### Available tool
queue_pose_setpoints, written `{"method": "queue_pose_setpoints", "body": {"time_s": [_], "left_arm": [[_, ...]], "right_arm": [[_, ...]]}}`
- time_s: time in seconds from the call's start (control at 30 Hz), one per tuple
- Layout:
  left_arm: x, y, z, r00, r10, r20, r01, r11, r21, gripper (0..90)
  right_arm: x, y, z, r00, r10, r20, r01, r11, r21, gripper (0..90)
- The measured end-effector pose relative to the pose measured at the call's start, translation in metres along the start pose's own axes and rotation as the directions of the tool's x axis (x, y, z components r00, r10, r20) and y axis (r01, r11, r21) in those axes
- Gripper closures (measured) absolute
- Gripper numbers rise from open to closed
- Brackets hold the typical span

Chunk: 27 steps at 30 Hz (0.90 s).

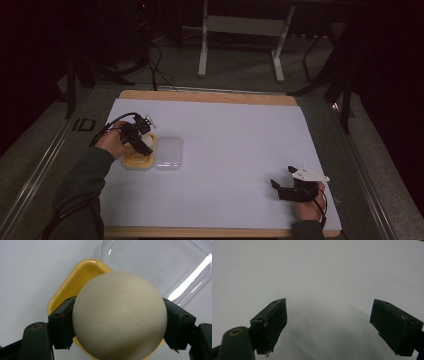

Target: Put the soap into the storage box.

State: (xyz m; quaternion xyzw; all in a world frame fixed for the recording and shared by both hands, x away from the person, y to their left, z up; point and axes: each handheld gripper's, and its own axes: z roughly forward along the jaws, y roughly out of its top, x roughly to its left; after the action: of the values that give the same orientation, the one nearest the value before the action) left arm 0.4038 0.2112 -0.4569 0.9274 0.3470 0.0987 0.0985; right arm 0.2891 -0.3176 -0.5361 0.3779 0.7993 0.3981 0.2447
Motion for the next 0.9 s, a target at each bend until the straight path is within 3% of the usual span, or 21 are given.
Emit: {"method": "queue_pose_setpoints", "body": {"time_s": [0.57,0.9], "left_arm": [[0.007,-0.011,0.015,0.9999,0.005,-0.011,-0.005,0.9992,0.04,24.6],[0.009,-0.015,0.026,0.9997,0.02,0.014,-0.021,0.9978,0.063,24.5]], "right_arm": [[0.0,0.0,0.0,1.0,-0.002,0.0,0.002,1.0,0.003,14.2],[0.0,0.0,0.0,1.0,-0.003,0.002,0.003,1.0,0.004,14.2]]}}
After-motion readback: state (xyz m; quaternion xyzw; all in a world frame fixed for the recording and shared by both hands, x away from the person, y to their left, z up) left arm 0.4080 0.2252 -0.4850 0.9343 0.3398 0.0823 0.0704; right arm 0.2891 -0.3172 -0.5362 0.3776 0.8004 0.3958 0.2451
